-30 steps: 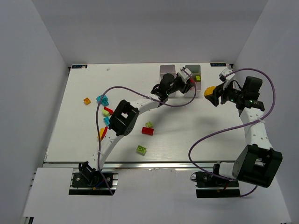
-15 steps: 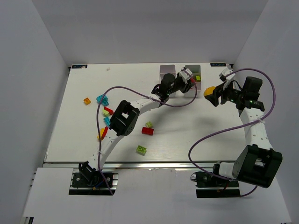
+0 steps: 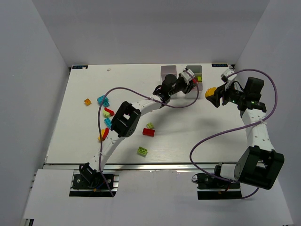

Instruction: Sort the legos into containers by color

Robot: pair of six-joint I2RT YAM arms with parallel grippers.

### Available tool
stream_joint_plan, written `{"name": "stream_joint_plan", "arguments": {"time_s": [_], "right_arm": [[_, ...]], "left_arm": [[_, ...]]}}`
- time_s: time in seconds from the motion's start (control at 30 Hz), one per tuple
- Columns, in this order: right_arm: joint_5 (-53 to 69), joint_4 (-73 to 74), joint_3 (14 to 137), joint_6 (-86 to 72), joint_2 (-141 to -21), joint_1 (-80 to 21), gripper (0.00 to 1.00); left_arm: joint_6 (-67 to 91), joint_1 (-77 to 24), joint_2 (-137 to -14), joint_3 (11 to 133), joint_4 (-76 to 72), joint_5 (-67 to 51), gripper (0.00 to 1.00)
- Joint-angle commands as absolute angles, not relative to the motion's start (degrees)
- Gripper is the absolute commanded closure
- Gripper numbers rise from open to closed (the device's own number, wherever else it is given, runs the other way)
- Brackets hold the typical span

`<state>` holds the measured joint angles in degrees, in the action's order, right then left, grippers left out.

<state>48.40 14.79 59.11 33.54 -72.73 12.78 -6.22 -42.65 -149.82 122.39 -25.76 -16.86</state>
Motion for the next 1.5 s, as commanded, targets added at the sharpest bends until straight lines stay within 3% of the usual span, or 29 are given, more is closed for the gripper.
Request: {"name": "stream_joint_plan", "arguments": {"time_s": [0.0, 0.6, 1.0, 1.47], "right_arm": [[50.01, 12.39, 59.15, 33.22, -71.28, 12.92, 1.0], [50.54, 12.04, 58.27, 33.22, -71.28, 12.92, 1.0], [50.62, 12.13, 57.66, 33.49, -71.46, 12.92, 1.0], [50.1, 12.13, 58.01, 33.84, -71.89, 12.92, 1.0]], "left_arm": [[-6.59, -43.33, -145.55, 122.17, -29.88, -16.26, 0.86], [-6.86, -37.8, -124.46, 92.91, -37.79, -13.1, 0.94], [-4.31, -30.15, -128.49, 100.54, -35.59, -13.1, 0.95], [-1.67, -28.92, -135.17, 107.93, -36.65, -14.5, 0.94]]}}
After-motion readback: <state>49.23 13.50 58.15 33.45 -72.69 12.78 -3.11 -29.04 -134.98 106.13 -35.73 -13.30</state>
